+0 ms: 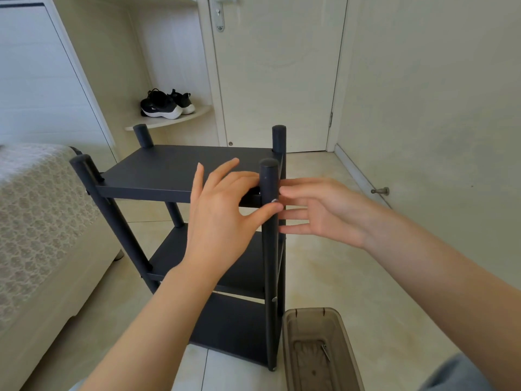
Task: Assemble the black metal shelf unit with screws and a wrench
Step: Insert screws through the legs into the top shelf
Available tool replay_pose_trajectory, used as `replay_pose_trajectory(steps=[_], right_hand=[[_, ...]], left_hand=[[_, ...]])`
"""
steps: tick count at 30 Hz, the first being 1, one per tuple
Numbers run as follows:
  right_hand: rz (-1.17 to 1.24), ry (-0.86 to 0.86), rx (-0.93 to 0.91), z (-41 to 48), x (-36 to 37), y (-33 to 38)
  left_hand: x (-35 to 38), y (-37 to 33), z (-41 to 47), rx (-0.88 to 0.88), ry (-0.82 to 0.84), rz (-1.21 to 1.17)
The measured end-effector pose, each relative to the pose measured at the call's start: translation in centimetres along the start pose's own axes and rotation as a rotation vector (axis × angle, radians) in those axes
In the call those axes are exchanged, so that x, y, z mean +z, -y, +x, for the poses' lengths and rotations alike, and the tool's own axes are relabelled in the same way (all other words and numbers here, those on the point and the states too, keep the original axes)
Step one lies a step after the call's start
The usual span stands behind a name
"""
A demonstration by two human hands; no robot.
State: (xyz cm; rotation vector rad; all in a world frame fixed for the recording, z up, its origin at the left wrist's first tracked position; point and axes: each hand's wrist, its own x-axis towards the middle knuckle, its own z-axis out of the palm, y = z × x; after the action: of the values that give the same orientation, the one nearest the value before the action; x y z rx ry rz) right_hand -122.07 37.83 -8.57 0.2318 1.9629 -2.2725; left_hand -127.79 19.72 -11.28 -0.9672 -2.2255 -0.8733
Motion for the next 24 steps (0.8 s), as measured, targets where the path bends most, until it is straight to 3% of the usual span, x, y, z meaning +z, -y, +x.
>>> replay_pose_trajectory(steps=[6,24], right_hand=[[0.108,-0.047,0.054,1.3,0.4,-0.1],[0.026,-0.064,0.006,1.2,0.2,-0.2]], left_hand=[[-0.1,-0.4,-0.2,-0.006,0.002,0.014],[0.6,-0.6,-0.7,0.006,-0.016,0.126]])
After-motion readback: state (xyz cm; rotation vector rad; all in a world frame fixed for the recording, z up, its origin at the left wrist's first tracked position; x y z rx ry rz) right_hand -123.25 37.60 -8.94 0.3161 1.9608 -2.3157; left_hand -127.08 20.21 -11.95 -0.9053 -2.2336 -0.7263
